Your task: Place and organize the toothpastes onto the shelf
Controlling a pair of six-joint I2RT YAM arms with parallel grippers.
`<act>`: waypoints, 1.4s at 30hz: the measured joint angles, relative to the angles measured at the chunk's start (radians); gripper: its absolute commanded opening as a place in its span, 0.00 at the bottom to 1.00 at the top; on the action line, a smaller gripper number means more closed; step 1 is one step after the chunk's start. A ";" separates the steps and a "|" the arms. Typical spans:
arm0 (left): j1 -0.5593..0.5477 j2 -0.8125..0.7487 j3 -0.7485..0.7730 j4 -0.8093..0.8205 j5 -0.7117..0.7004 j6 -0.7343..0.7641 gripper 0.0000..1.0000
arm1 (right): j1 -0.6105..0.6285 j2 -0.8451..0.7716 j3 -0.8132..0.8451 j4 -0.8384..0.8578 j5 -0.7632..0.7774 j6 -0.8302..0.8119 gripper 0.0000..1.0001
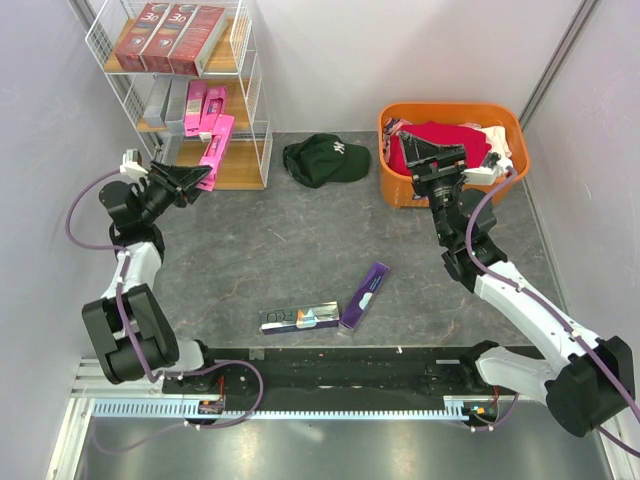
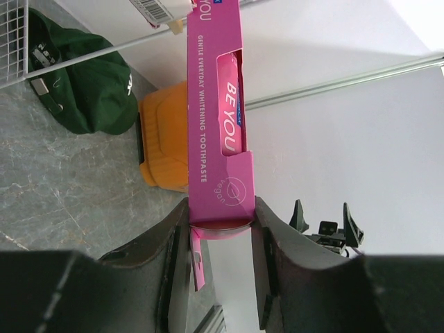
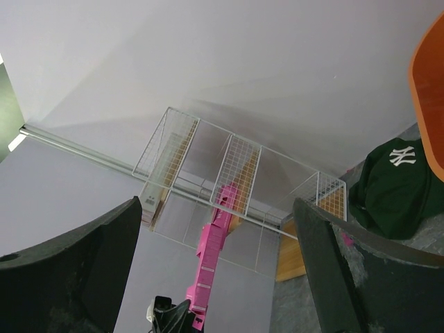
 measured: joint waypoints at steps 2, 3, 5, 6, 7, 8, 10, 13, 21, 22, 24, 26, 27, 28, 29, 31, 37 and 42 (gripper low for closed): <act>-0.008 0.028 0.013 0.002 -0.006 0.000 0.02 | -0.006 0.000 0.000 -0.001 -0.004 0.003 0.98; -0.016 0.047 0.019 0.002 -0.013 0.000 0.02 | -0.009 0.000 0.000 -0.001 -0.008 0.003 0.98; -0.029 0.079 0.031 0.002 -0.024 0.000 0.02 | -0.013 0.000 0.000 -0.001 -0.014 0.007 0.98; -0.035 0.093 0.039 0.003 -0.026 0.000 0.02 | -0.015 0.000 0.000 -0.001 -0.016 0.007 0.98; -0.044 0.109 0.049 0.005 -0.030 0.000 0.02 | -0.017 0.000 0.000 -0.001 -0.019 0.008 0.98; -0.056 0.125 0.064 0.008 -0.039 0.000 0.02 | -0.019 0.000 -0.001 -0.001 -0.019 0.009 0.98; -0.076 0.144 0.089 0.011 -0.056 0.000 0.02 | -0.023 0.000 -0.003 -0.002 -0.023 0.009 0.98; -0.100 0.170 0.121 0.017 -0.073 -0.001 0.02 | -0.029 0.000 -0.006 -0.007 -0.027 0.010 0.98; -0.113 0.210 0.138 0.042 -0.129 -0.018 0.02 | -0.045 0.000 -0.006 -0.010 -0.045 0.017 0.98; -0.114 0.219 0.146 0.043 -0.137 -0.023 0.02 | -0.046 0.000 -0.007 -0.010 -0.048 0.018 0.98; -0.119 0.242 0.167 0.048 -0.153 -0.032 0.02 | -0.050 0.000 -0.008 -0.010 -0.052 0.021 0.98; -0.129 0.272 0.193 0.056 -0.161 -0.041 0.02 | -0.053 0.000 -0.009 -0.009 -0.057 0.023 0.98; -0.133 0.285 0.205 0.059 -0.166 -0.045 0.02 | -0.054 0.000 -0.010 -0.010 -0.061 0.024 0.98; -0.139 0.300 0.219 0.064 -0.174 -0.049 0.02 | -0.055 0.000 -0.011 -0.011 -0.063 0.025 0.98; -0.143 0.314 0.234 0.065 -0.181 -0.053 0.02 | -0.056 0.001 -0.011 -0.013 -0.064 0.025 0.98; -0.151 0.339 0.259 0.069 -0.192 -0.062 0.02 | -0.057 0.003 -0.011 -0.016 -0.068 0.025 0.98; -0.161 0.382 0.327 0.037 -0.237 -0.066 0.02 | -0.072 0.013 -0.011 -0.019 -0.075 0.026 0.98; -0.162 0.418 0.386 0.001 -0.266 -0.066 0.02 | -0.081 0.017 -0.011 -0.024 -0.087 0.026 0.98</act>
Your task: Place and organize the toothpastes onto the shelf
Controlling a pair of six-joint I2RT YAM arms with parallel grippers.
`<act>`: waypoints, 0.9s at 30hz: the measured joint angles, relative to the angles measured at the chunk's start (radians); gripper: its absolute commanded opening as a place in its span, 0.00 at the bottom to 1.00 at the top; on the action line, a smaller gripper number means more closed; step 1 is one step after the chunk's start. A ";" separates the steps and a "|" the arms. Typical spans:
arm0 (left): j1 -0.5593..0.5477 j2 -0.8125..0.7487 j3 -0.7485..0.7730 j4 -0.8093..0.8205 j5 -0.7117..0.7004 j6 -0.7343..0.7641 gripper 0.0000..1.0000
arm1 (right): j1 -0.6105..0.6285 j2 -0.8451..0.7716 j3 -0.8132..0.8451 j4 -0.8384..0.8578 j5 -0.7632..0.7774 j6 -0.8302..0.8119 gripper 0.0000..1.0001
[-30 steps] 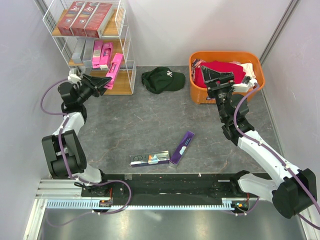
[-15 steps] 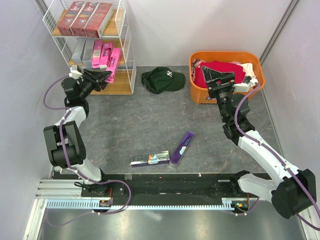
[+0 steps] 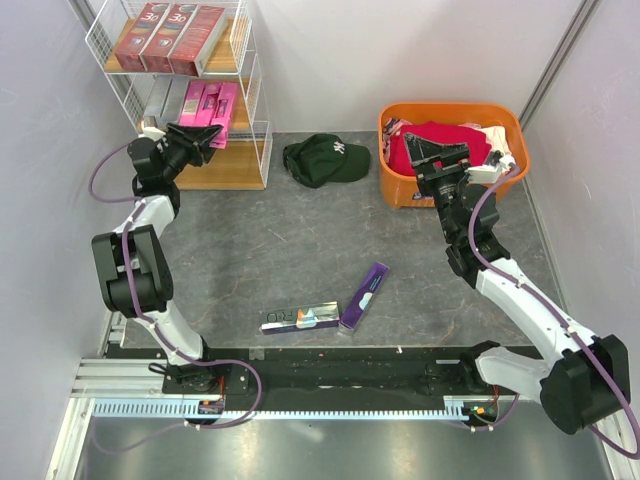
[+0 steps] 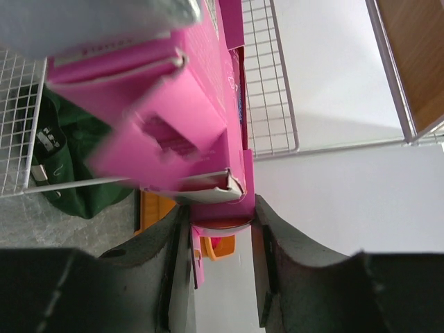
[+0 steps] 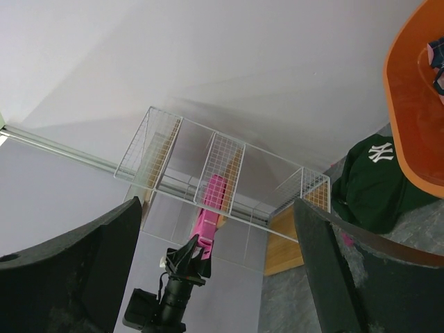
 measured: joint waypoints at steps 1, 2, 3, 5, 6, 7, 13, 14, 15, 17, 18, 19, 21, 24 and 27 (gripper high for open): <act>0.000 0.009 0.011 -0.003 -0.003 0.000 0.02 | -0.001 0.001 0.000 -0.001 -0.002 0.000 0.98; 0.000 0.017 0.021 -0.006 -0.006 0.000 0.02 | -0.002 0.002 0.000 -0.001 -0.002 0.000 0.98; 0.000 0.023 0.028 -0.006 -0.009 0.000 0.02 | -0.003 0.003 0.000 -0.001 -0.003 0.000 0.98; -0.001 0.039 0.046 -0.007 -0.018 0.000 0.02 | -0.005 0.006 0.000 -0.001 -0.005 0.000 0.98; -0.001 0.043 0.051 -0.008 -0.020 0.000 0.03 | -0.006 0.008 0.000 -0.001 -0.006 0.000 0.98; -0.001 0.047 0.056 -0.008 -0.020 0.000 0.04 | -0.007 0.011 0.000 -0.001 -0.006 0.000 0.98; -0.009 0.070 0.088 -0.021 -0.035 -0.001 0.21 | -0.011 0.020 0.000 -0.003 -0.015 0.000 0.98; -0.011 0.072 0.091 -0.021 -0.039 -0.001 0.25 | -0.011 0.022 0.000 -0.003 -0.019 0.000 0.98; -0.013 0.072 0.092 -0.022 -0.042 -0.001 0.32 | -0.012 0.023 0.000 -0.003 -0.021 0.000 0.98; -0.013 0.072 0.092 -0.023 -0.043 -0.001 0.43 | -0.013 0.025 0.000 -0.003 -0.026 0.001 0.98; -0.013 0.072 0.092 -0.023 -0.043 -0.001 0.55 | -0.013 0.026 0.000 -0.003 -0.028 0.002 0.98; -0.013 0.072 0.092 -0.023 -0.042 0.000 0.60 | -0.013 0.026 0.000 -0.004 -0.030 0.002 0.98; -0.014 0.072 0.092 -0.026 -0.038 0.003 0.81 | -0.013 0.026 0.000 -0.005 -0.034 0.003 0.98; -0.016 0.069 0.090 -0.039 -0.037 0.017 0.98 | -0.013 0.026 0.000 -0.007 -0.040 0.003 0.98; -0.016 0.046 0.068 -0.064 -0.036 0.034 1.00 | -0.013 0.026 0.000 -0.007 -0.047 0.003 0.98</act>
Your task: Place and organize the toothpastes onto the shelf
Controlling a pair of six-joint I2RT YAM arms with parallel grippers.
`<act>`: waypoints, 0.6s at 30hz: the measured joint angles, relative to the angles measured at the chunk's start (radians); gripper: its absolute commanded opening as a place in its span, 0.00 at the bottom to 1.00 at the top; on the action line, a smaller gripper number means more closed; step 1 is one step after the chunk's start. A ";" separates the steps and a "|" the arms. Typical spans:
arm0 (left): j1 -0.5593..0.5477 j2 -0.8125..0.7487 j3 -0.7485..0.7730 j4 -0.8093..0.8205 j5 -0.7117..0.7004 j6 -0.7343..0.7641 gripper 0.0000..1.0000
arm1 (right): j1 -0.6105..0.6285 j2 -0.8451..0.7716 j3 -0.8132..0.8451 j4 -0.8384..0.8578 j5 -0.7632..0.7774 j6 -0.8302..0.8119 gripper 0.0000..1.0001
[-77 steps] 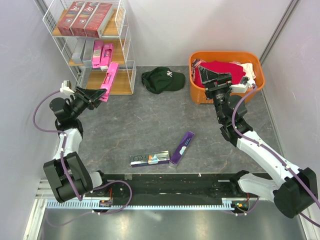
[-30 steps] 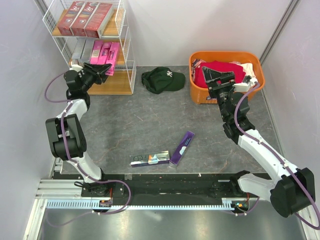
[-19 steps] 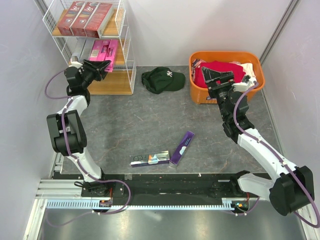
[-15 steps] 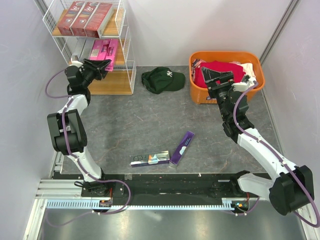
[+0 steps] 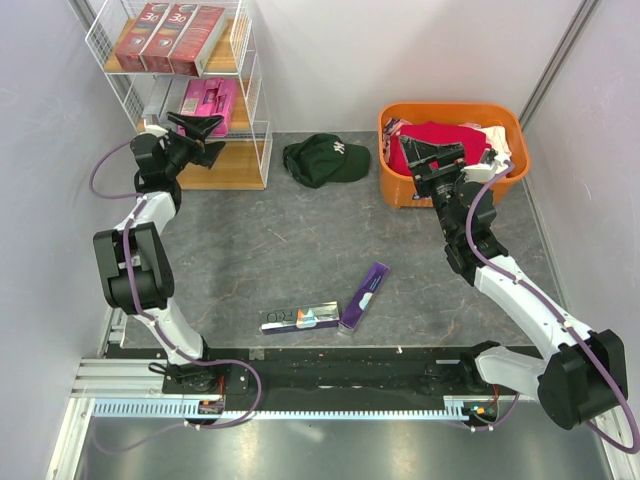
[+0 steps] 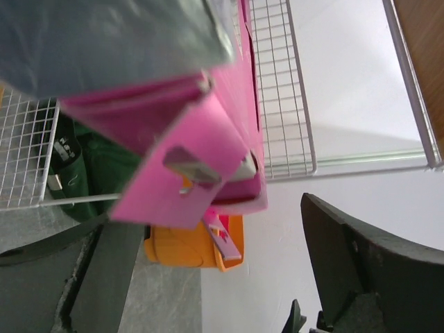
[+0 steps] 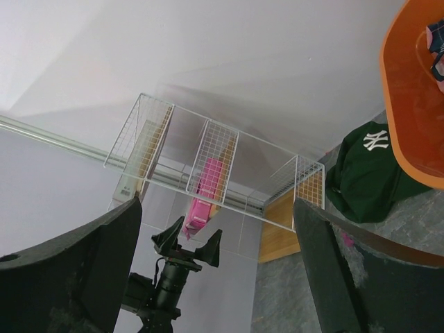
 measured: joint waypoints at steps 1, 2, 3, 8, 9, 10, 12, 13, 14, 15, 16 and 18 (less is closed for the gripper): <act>-0.001 -0.014 -0.014 -0.005 0.001 0.009 1.00 | 0.000 0.000 0.000 0.000 -0.005 0.000 0.98; -0.001 -0.026 -0.026 -0.009 0.003 0.016 1.00 | 0.000 0.000 0.000 0.000 -0.006 0.000 0.98; -0.001 -0.043 -0.043 -0.010 0.006 0.024 1.00 | 0.000 0.000 0.000 0.000 -0.009 0.000 0.98; -0.002 -0.174 -0.158 -0.026 0.030 0.075 1.00 | 0.000 0.000 0.000 -0.001 -0.023 0.000 0.98; -0.002 -0.210 -0.188 -0.029 0.040 0.089 1.00 | 0.000 0.000 0.000 -0.002 -0.026 -0.001 0.98; -0.002 -0.245 -0.215 -0.033 0.048 0.105 1.00 | 0.000 0.000 0.000 -0.006 -0.031 -0.002 0.98; -0.002 -0.332 -0.270 -0.057 0.064 0.148 1.00 | -0.001 0.002 0.000 -0.013 -0.045 -0.005 0.98; -0.002 -0.356 -0.283 -0.066 0.071 0.160 1.00 | -0.001 0.005 0.002 -0.016 -0.053 -0.008 0.98; -0.002 -0.401 -0.308 -0.094 0.075 0.192 1.00 | -0.001 0.013 0.008 -0.025 -0.068 -0.013 0.98; -0.003 -0.441 -0.329 -0.124 0.077 0.219 1.00 | -0.002 0.026 0.017 -0.034 -0.088 -0.016 0.98; -0.004 -0.481 -0.349 -0.157 0.077 0.248 1.00 | -0.002 0.041 0.027 -0.038 -0.104 -0.022 0.98; -0.007 -0.547 -0.377 -0.224 0.075 0.307 1.00 | -0.002 0.076 0.044 -0.047 -0.150 -0.029 0.98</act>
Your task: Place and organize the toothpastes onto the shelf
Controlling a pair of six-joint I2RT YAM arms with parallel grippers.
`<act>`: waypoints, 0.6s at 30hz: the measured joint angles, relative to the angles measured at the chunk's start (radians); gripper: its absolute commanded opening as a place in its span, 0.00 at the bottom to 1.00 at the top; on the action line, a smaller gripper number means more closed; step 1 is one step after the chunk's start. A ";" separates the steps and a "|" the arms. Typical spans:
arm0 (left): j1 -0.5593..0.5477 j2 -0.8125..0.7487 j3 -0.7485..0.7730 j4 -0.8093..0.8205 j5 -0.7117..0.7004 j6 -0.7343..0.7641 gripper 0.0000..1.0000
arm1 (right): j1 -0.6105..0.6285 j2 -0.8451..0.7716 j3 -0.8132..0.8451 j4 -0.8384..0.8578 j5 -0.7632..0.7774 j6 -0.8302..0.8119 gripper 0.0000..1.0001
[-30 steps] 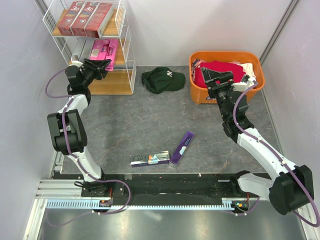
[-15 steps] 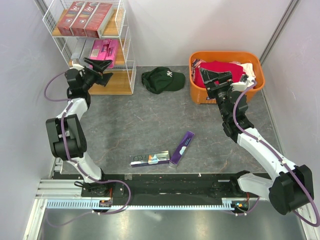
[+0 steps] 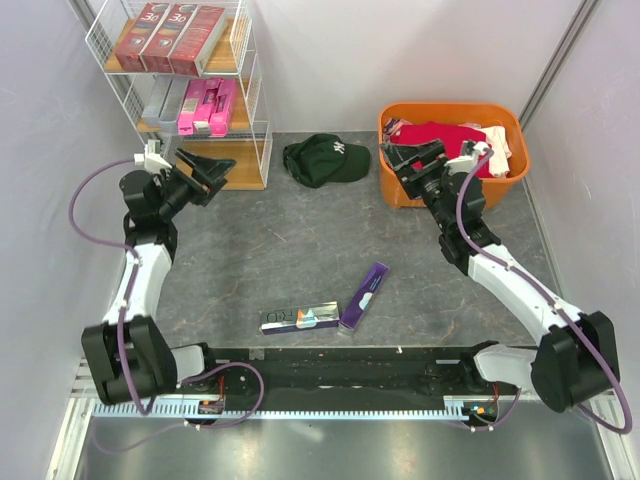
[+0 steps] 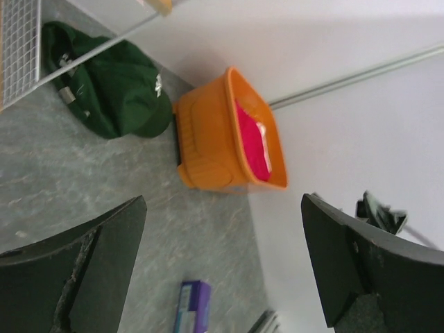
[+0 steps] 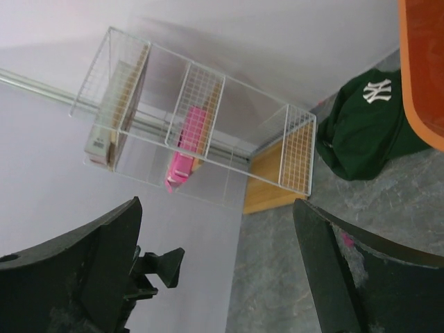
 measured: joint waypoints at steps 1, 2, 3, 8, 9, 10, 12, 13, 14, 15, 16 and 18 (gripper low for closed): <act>-0.003 -0.034 -0.010 -0.045 -0.006 0.038 1.00 | 0.000 0.013 0.006 -0.005 -0.018 -0.003 0.98; -0.008 -0.062 -0.018 -0.090 -0.013 0.076 1.00 | 0.000 0.033 0.014 -0.014 -0.049 -0.007 0.98; -0.013 -0.089 -0.026 -0.135 -0.025 0.112 1.00 | 0.000 0.048 0.020 -0.025 -0.071 -0.011 0.98; -0.034 -0.192 -0.089 -0.328 -0.106 0.263 1.00 | 0.000 0.103 0.050 -0.124 -0.178 -0.068 0.98; -0.037 -0.210 -0.114 -0.355 -0.122 0.282 1.00 | 0.000 0.108 0.053 -0.150 -0.197 -0.088 0.98; -0.042 -0.226 -0.141 -0.381 -0.142 0.296 1.00 | 0.000 0.109 0.054 -0.177 -0.215 -0.109 0.98; -0.056 -0.254 -0.201 -0.419 -0.176 0.317 1.00 | 0.000 0.109 0.054 -0.235 -0.248 -0.150 0.98; -0.070 -0.265 -0.228 -0.441 -0.198 0.324 1.00 | 0.000 0.109 0.054 -0.264 -0.260 -0.171 0.98; -0.087 -0.272 -0.253 -0.459 -0.220 0.330 1.00 | 0.000 0.109 0.054 -0.295 -0.271 -0.191 0.98; -0.105 -0.275 -0.270 -0.468 -0.235 0.337 1.00 | 0.000 0.107 0.054 -0.323 -0.278 -0.208 0.98; -0.138 -0.275 -0.288 -0.486 -0.268 0.346 1.00 | 0.000 0.105 0.053 -0.358 -0.285 -0.228 0.98; -0.197 -0.266 -0.296 -0.510 -0.306 0.362 1.00 | 0.000 0.097 0.049 -0.409 -0.296 -0.254 0.98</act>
